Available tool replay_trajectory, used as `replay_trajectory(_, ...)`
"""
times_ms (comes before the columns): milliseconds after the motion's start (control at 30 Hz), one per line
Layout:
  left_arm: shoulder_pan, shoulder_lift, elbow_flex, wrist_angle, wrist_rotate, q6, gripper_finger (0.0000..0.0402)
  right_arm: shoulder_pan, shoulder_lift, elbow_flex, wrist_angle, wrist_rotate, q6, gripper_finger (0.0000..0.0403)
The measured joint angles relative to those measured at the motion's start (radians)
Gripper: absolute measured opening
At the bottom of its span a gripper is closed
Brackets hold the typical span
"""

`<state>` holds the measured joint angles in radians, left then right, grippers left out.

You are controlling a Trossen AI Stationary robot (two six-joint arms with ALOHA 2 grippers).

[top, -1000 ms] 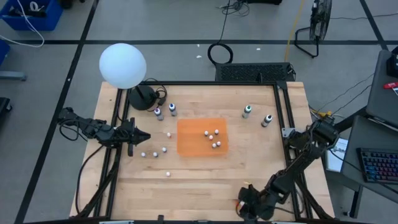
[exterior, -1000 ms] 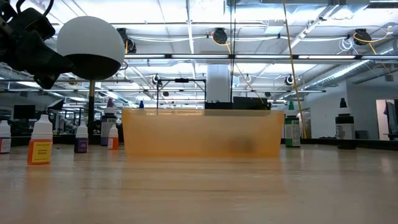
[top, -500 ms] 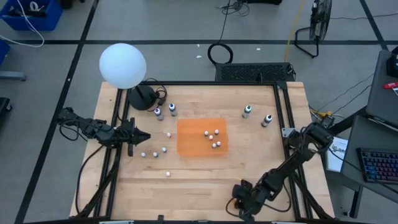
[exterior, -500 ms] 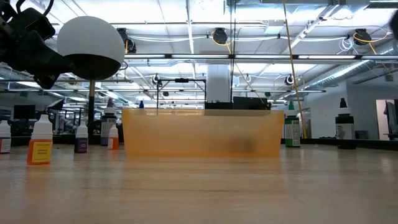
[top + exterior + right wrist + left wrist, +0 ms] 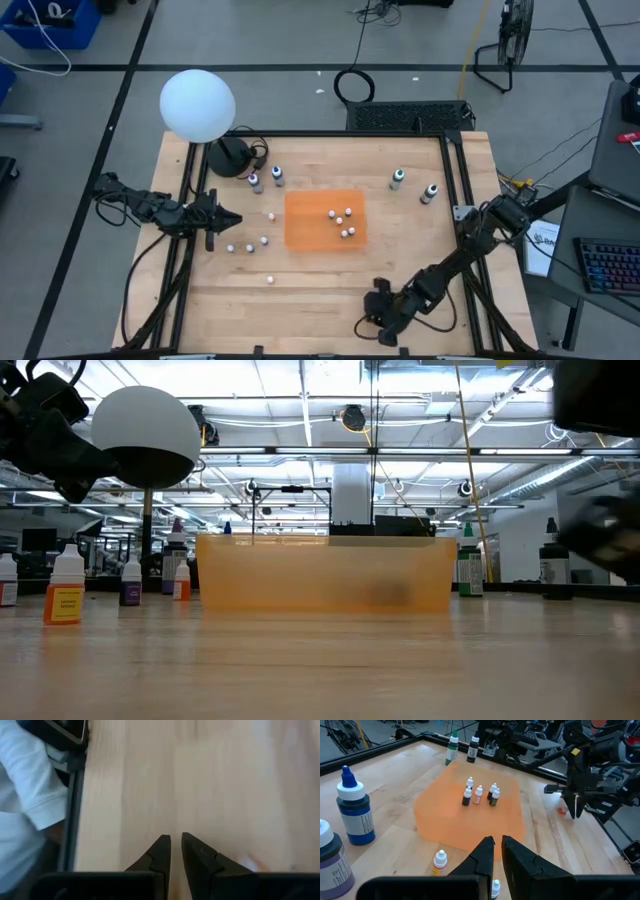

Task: Pick & Place food coloring
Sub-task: Put the small orange food coloring bottle into the orange bin

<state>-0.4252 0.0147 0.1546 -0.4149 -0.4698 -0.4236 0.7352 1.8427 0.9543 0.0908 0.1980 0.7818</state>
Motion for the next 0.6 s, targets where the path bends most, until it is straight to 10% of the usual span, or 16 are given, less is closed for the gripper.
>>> replay_trajectory(300,0.0,0.0,0.0,0.0,0.0,0.0,0.0042,-0.105,-0.005,0.003,-0.113,-0.032,-0.031,0.0011)
replay_trajectory(600,0.0,0.0,0.0,0.001,0.0,0.0,0.0042,-0.14,-0.143,0.153,-0.544,0.248,-0.14,0.0001)
